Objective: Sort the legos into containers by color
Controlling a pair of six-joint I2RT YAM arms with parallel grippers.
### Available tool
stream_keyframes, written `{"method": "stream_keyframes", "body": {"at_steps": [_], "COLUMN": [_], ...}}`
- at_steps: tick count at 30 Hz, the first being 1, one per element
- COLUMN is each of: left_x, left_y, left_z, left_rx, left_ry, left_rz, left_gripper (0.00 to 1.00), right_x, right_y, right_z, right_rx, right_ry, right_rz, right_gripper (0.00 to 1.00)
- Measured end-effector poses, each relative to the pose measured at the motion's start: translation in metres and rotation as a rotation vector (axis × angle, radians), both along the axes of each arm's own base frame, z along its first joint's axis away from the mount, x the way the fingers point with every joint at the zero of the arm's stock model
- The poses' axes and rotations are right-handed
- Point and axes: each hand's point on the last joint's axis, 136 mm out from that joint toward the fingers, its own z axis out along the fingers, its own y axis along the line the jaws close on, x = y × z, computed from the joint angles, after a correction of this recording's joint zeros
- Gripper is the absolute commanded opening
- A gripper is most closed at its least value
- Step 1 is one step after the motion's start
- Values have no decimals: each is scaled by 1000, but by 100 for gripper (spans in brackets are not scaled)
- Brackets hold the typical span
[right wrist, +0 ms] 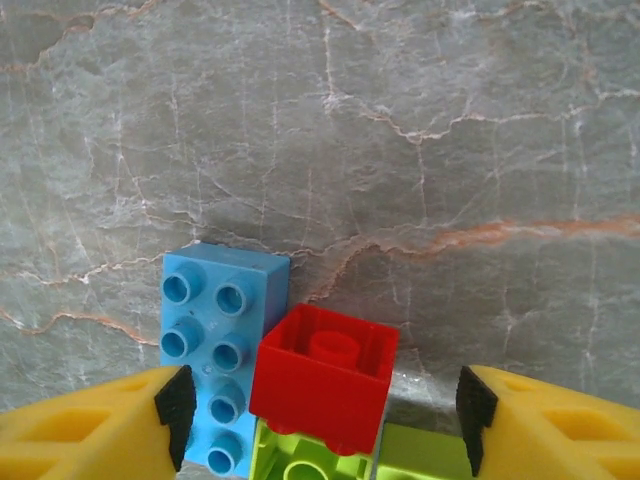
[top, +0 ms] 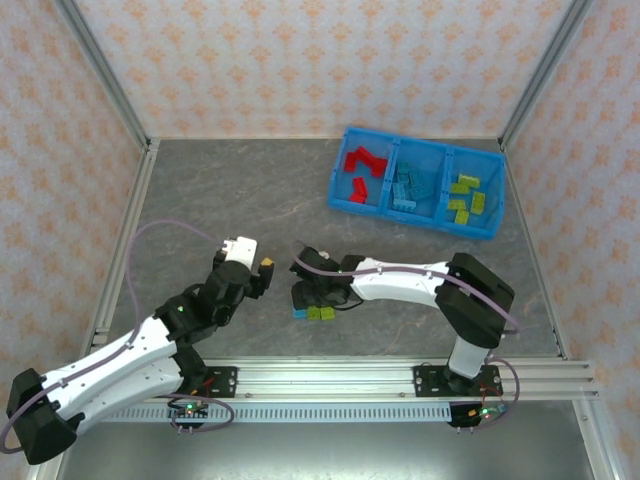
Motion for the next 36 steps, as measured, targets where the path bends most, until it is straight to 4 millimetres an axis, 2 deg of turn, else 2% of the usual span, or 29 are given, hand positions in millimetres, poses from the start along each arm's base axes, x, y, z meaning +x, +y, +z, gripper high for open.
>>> {"method": "stream_keyframes", "body": {"at_steps": [2, 4, 14, 19, 25, 28, 31, 34, 36], "left_x": [-3, -4, -3, -3, -6, -11, -17, -22, -24], "left_y": [0, 0, 0, 0, -4, -19, -36, -50, -58], "left_z": [-13, -17, -13, -5, -6, -10, -12, -12, -10], "left_rx": [22, 28, -14, -37, -56, -83, -131, -173, -198], "left_ry": [24, 25, -17, -42, -48, -34, -24, -17, -15], "left_rz": [-17, -22, -21, -21, -61, -148, -242, -313, -354], "left_gripper": [81, 84, 92, 95, 96, 99, 100, 100, 100], "right_x": [2, 3, 4, 6, 11, 13, 20, 49, 71], "right_y": [0, 0, -1, 0, -2, -12, -25, -41, -56], "right_z": [0, 0, -11, -17, -15, -7, 14, 37, 44], "right_rx": [-1, -1, -44, -69, -71, -66, -11, 77, 109], "right_ry": [-4, -7, -1, -1, -26, -63, -98, -138, -154], "right_rz": [-12, -23, -26, -39, -61, -80, -117, -208, -275], "right_gripper": [51, 49, 47, 34, 25, 25, 25, 24, 23]}}
